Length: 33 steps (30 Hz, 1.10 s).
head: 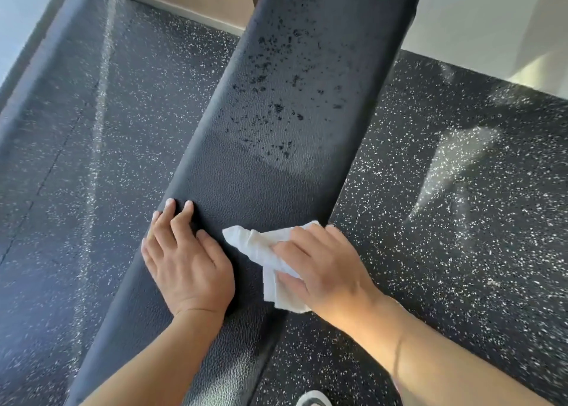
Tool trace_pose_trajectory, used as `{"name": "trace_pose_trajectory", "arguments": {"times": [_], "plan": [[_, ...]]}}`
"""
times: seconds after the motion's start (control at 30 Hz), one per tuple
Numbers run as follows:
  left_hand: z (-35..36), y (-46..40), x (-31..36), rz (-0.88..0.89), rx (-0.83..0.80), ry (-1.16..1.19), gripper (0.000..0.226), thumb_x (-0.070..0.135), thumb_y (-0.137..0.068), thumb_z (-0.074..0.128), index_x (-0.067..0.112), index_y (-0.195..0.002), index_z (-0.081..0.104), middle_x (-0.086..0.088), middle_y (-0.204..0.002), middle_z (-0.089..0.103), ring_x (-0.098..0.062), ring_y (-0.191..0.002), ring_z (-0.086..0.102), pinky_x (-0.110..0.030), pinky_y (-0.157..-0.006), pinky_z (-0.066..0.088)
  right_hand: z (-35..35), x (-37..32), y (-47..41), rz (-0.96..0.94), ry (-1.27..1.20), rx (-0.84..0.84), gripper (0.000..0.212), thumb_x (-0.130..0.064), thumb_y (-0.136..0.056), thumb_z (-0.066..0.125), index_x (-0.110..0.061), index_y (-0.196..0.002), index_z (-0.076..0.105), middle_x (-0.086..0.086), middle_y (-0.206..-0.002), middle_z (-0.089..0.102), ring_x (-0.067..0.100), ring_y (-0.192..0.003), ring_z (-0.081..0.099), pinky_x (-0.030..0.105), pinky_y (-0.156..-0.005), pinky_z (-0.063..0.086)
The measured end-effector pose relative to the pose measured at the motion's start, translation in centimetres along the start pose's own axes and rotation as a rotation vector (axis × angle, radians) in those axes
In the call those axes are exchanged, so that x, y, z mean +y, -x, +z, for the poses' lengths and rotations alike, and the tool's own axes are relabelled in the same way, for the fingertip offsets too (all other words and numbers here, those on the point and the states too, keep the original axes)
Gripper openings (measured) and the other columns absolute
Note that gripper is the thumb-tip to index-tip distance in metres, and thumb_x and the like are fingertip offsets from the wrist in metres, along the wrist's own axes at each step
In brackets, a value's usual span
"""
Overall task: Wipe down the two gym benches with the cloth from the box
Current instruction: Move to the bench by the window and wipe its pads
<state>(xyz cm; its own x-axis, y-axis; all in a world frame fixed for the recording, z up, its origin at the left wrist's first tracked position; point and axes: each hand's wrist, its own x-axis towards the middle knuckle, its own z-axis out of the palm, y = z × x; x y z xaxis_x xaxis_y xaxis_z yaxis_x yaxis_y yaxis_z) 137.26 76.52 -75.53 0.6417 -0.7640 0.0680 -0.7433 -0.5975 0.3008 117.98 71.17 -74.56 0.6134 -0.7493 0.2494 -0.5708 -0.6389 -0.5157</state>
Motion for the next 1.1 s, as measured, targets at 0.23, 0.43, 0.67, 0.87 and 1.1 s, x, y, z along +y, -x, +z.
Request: {"name": "trace_pose_trajectory", "arguments": {"times": [0.23, 0.43, 0.67, 0.87, 1.1], "plan": [[-0.1, -0.1, 0.0, 0.007, -0.001, -0.007, 0.050, 0.027, -0.097, 0.036, 0.016, -0.143, 0.051, -0.008, -0.160, 0.041, -0.037, -0.149, 0.035, -0.060, -0.124, 0.023, -0.3, 5.6, -7.9, 0.297, 0.135, 0.188, 0.018, -0.025, -0.088, 0.063, -0.009, -0.096, 0.067, 0.006, -0.085, 0.057, 0.031, -0.075, 0.050, 0.044, -0.067, 0.041], [-0.2, 0.0, -0.1, -0.016, -0.036, 0.007, 0.046, 0.020, -0.100, 0.046, 0.015, -0.145, 0.051, -0.009, -0.162, 0.040, -0.035, -0.152, 0.031, -0.060, -0.126, 0.020, 2.2, -2.4, -2.0, 0.187, 0.036, 0.065, 0.011, -0.021, -0.080, 0.070, -0.012, -0.081, 0.063, 0.003, -0.080, 0.056, 0.029, -0.074, 0.050, 0.041, -0.065, 0.039], [0.0, 0.0, -0.2, -0.011, -0.025, 0.012, 0.048, 0.022, -0.098, 0.043, 0.016, -0.144, 0.051, -0.008, -0.162, 0.040, -0.034, -0.153, 0.030, -0.061, -0.125, 0.020, 2.2, -0.6, -3.1, 0.029, 0.069, 0.085, 0.011, -0.019, -0.085, 0.069, -0.010, -0.078, 0.068, 0.004, -0.075, 0.057, 0.029, -0.067, 0.051, 0.041, -0.059, 0.038], [0.1, 0.0, -0.3, -0.003, -0.013, -0.008, 0.046, 0.019, -0.097, 0.044, 0.012, -0.142, 0.053, -0.011, -0.159, 0.043, -0.037, -0.151, 0.033, -0.064, -0.123, 0.024, 4.7, -0.7, -16.1, -0.032, 0.104, -0.046, 0.016, -0.028, -0.086, 0.065, -0.016, -0.097, 0.063, 0.003, -0.092, 0.063, 0.029, -0.085, 0.059, 0.042, -0.074, 0.039], [0.0, -0.2, 0.0, -0.004, -0.004, -0.016, 0.048, 0.021, -0.096, 0.041, 0.013, -0.142, 0.053, -0.012, -0.159, 0.044, -0.039, -0.152, 0.034, -0.063, -0.124, 0.024, 7.4, -1.3, -23.7, -0.158, 0.158, -0.206, 0.017, -0.030, -0.098, 0.051, -0.025, -0.112, 0.059, -0.006, -0.111, 0.064, 0.021, -0.105, 0.060, 0.036, -0.084, 0.037]]}}
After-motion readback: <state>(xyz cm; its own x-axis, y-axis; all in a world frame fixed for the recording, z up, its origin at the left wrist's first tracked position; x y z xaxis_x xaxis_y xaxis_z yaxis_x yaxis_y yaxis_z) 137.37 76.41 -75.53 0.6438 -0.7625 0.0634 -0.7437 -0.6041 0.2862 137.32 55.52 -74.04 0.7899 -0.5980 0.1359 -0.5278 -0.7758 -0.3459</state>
